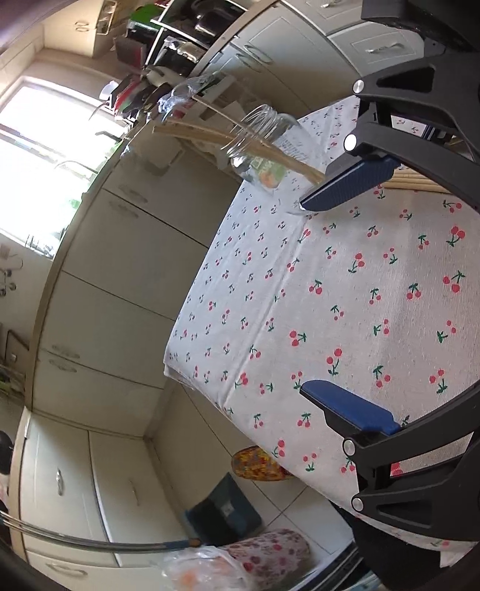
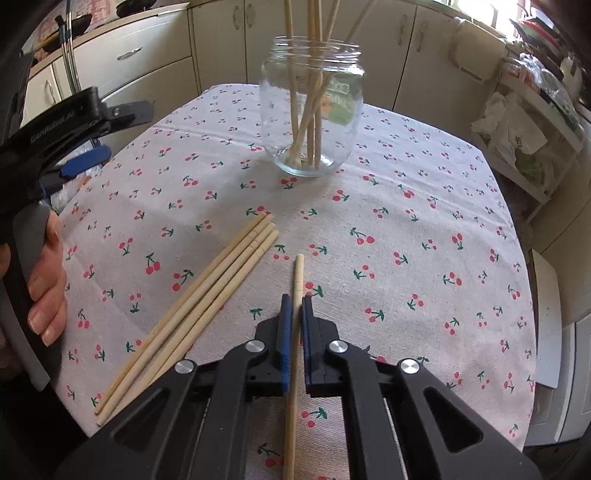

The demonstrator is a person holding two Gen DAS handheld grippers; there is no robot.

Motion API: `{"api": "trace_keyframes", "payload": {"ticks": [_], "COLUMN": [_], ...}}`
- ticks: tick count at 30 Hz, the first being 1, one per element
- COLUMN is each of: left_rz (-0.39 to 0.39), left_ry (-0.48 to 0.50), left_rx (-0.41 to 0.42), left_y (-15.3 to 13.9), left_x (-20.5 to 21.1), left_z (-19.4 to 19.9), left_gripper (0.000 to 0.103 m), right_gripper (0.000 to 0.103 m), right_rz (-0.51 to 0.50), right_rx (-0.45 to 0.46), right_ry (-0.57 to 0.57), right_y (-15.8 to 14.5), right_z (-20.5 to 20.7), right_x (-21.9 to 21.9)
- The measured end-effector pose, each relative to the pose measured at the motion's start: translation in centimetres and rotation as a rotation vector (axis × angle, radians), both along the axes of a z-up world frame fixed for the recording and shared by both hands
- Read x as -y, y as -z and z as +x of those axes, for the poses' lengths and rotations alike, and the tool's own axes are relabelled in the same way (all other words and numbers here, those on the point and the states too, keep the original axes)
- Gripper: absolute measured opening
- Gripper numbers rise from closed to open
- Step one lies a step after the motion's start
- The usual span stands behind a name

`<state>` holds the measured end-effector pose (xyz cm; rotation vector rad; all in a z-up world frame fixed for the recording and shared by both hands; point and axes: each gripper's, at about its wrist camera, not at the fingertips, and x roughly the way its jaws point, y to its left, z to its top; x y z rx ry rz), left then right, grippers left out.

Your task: Organize utensils

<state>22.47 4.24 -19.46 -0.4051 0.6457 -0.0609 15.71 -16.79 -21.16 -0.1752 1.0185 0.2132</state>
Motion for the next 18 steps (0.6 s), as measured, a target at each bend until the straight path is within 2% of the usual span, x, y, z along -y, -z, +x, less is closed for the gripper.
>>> {"api": "trace_keyframes", "payload": {"ticks": [2, 5, 8, 9, 10, 14, 16, 18], "left_rz": [-0.006, -0.028, -0.071, -0.128, -0.181, -0.310, -0.339, -0.345], "left_ry": [-0.006, -0.025, -0.067, -0.084, -0.089, -0.145, -0.176, -0.189], "left_rx": [-0.004, -0.021, -0.089, -0.144, -0.164, -0.139, -0.115, -0.103], "left_y": [0.1, 0.4, 1.0, 1.7, 2.1, 2.4, 2.3, 2.3], "left_x": [-0.1, -0.5, -1.3, -1.9, -2.5, -4.3, -4.9, -5.5], "left_z": [0.2, 0.5, 1.0, 1.3, 1.3, -0.8, -2.4, -3.7], "left_gripper": [0.089, 0.090, 0.090, 0.090, 0.090, 0.091, 0.092, 0.092], "right_gripper": [0.006, 0.006, 0.006, 0.006, 0.006, 0.006, 0.006, 0.006], "right_rz": [-0.008, -0.094, -0.260, -0.298, -0.331, -0.492, -0.586, -0.623], "right_rx": [0.000, 0.024, 0.074, 0.087, 0.098, 0.161, 0.199, 0.213], "right_ry": [-0.008, -0.066, -0.152, -0.169, -0.182, -0.246, -0.281, -0.299], "right_y": [0.0, 0.0, 0.3, 0.5, 0.6, 1.5, 2.2, 2.5], "right_z": [0.1, -0.3, -0.9, -1.1, -1.4, -2.5, -3.2, -3.5], "right_x": [-0.2, -1.7, -3.9, -4.3, -4.7, -6.4, -7.1, -7.1]}}
